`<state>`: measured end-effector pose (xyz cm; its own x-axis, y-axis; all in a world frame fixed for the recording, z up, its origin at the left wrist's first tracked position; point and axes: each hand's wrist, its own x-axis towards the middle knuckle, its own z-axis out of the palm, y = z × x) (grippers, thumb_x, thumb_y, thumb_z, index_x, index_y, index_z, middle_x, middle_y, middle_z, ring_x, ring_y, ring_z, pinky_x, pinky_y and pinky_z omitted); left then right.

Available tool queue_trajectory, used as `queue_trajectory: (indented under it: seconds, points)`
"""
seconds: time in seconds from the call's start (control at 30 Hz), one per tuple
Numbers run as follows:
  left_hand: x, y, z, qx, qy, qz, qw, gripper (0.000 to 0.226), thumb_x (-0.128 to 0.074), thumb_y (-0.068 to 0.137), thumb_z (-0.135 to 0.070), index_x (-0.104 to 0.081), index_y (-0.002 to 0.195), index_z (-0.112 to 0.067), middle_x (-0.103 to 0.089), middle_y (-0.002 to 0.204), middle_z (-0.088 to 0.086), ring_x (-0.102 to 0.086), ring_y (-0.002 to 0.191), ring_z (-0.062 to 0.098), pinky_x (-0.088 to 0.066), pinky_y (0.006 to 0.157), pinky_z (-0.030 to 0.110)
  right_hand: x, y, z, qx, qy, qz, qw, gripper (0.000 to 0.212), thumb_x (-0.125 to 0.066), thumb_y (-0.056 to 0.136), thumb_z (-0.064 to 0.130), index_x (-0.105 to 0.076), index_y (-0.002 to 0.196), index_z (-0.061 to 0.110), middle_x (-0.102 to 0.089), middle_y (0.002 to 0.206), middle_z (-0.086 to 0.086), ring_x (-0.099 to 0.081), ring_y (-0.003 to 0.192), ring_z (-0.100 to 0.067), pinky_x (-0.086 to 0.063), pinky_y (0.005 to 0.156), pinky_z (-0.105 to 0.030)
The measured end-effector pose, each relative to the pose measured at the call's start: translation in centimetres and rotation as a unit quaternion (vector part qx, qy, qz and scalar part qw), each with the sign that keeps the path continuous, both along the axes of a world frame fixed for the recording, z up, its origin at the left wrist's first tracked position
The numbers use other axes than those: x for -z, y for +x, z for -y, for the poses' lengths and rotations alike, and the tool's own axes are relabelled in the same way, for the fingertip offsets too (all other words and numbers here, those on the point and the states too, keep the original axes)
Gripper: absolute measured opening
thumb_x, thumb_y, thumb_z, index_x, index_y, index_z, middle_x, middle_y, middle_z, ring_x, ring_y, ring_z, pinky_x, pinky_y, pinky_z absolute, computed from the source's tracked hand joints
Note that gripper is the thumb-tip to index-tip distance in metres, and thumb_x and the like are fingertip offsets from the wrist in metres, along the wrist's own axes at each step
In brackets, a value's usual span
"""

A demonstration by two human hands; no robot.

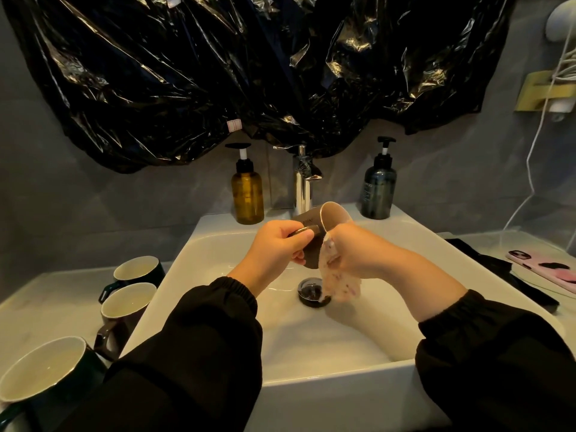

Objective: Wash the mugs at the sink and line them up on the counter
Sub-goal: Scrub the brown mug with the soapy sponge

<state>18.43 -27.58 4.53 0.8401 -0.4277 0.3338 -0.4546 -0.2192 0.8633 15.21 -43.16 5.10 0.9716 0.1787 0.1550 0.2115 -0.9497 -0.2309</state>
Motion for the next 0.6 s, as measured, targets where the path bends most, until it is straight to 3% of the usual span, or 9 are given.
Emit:
queue_trajectory:
  seconds: [0.1,0.2,0.27,0.33,0.4,0.43,0.5,0.57,0.6]
  points:
    - [-0.2,0.3,-0.3,-0.005,-0.03,-0.01,0.999,0.034,-0.048,0.096,-0.012,-0.056,0.064,-0.012,-0.053,0.064,0.006,-0.054,0.065,0.014,-0.053,0.063,0.022,-0.2,-0.2,-0.1,0.028,0.014,0.053,0.998,0.016,-0.058,0.089,0.008,-0.053,0.085,0.022,-0.05,0.085,0.003,-0.055,0.084,-0.02,-0.043,0.069,-0.023]
    - [-0.7,0.3,-0.7,-0.01,-0.064,-0.004,0.998,0.035,-0.046,0.097,-0.012,-0.056,0.063,-0.011,-0.053,0.062,0.004,-0.055,0.062,0.01,-0.054,0.064,0.02,-0.2,0.0,0.0,0.018,-0.012,0.179,0.984,0.021,-0.068,0.078,0.006,-0.056,0.078,0.023,-0.051,0.09,-0.004,-0.056,0.086,-0.026,-0.051,0.074,-0.034]
    - [-1.0,0.1,-0.8,-0.013,-0.074,0.014,0.997,0.035,-0.045,0.097,-0.012,-0.055,0.063,-0.01,-0.056,0.064,0.005,-0.057,0.065,0.012,-0.054,0.064,0.017,0.0,0.5,0.1,0.013,-0.052,0.249,0.967,0.023,-0.075,0.066,0.001,-0.061,0.073,0.018,-0.06,0.08,-0.006,-0.057,0.082,-0.031,-0.049,0.07,-0.037]
    - [-1.2,-0.2,-0.9,-0.005,-0.067,0.043,0.997,0.034,-0.046,0.097,-0.011,-0.056,0.064,-0.012,-0.057,0.067,0.005,-0.057,0.067,0.01,-0.052,0.064,0.013,-0.1,0.8,0.1,-0.001,-0.063,0.268,0.962,0.024,-0.077,0.062,0.001,-0.063,0.072,0.018,-0.065,0.08,-0.003,-0.057,0.091,-0.035,-0.048,0.082,-0.044]
    - [-1.1,-0.5,-0.8,0.005,-0.035,0.08,0.996,0.031,-0.049,0.095,-0.009,-0.057,0.066,-0.014,-0.056,0.066,0.003,-0.054,0.065,0.006,-0.047,0.062,0.013,0.0,0.7,0.3,-0.014,-0.075,0.243,0.967,0.017,-0.076,0.068,0.007,-0.07,0.078,0.019,-0.068,0.095,-0.002,-0.05,0.114,-0.037,-0.033,0.105,-0.056]
    - [-1.0,-0.6,-0.7,0.005,-0.016,0.092,0.996,0.03,-0.05,0.094,-0.009,-0.058,0.066,-0.015,-0.055,0.066,0.002,-0.052,0.065,0.007,-0.045,0.062,0.015,0.0,0.6,0.3,-0.011,-0.075,0.224,0.972,0.013,-0.074,0.072,0.01,-0.071,0.081,0.017,-0.068,0.101,-0.005,-0.046,0.119,-0.038,-0.027,0.109,-0.057]
    - [-0.8,-0.6,-0.5,-0.004,-0.007,0.092,0.996,0.028,-0.05,0.094,-0.011,-0.059,0.068,-0.016,-0.056,0.067,0.002,-0.052,0.068,0.011,-0.042,0.065,0.019,0.0,0.6,0.5,-0.007,-0.074,0.232,0.97,0.011,-0.073,0.073,0.008,-0.069,0.081,0.013,-0.066,0.095,-0.01,-0.051,0.108,-0.038,-0.037,0.1,-0.052]
    - [-0.7,-0.4,-0.5,-0.011,-0.027,0.081,0.996,0.028,-0.049,0.095,-0.012,-0.06,0.07,-0.014,-0.057,0.068,0.004,-0.052,0.071,0.014,-0.044,0.068,0.023,-0.1,0.9,0.6,-0.011,-0.086,0.293,0.952,0.027,-0.077,0.063,0.003,-0.057,0.07,0.019,-0.057,0.071,0.0,-0.05,0.081,-0.027,-0.045,0.087,-0.046]
    - [-0.6,-0.3,-0.5,-0.018,-0.036,0.075,0.996,0.029,-0.048,0.096,-0.012,-0.06,0.069,-0.014,-0.058,0.069,0.005,-0.053,0.072,0.016,-0.045,0.07,0.026,-0.2,1.1,0.6,-0.013,-0.092,0.315,0.944,0.035,-0.078,0.06,0.002,-0.052,0.071,0.023,-0.051,0.069,0.005,-0.045,0.078,-0.022,-0.044,0.089,-0.045]
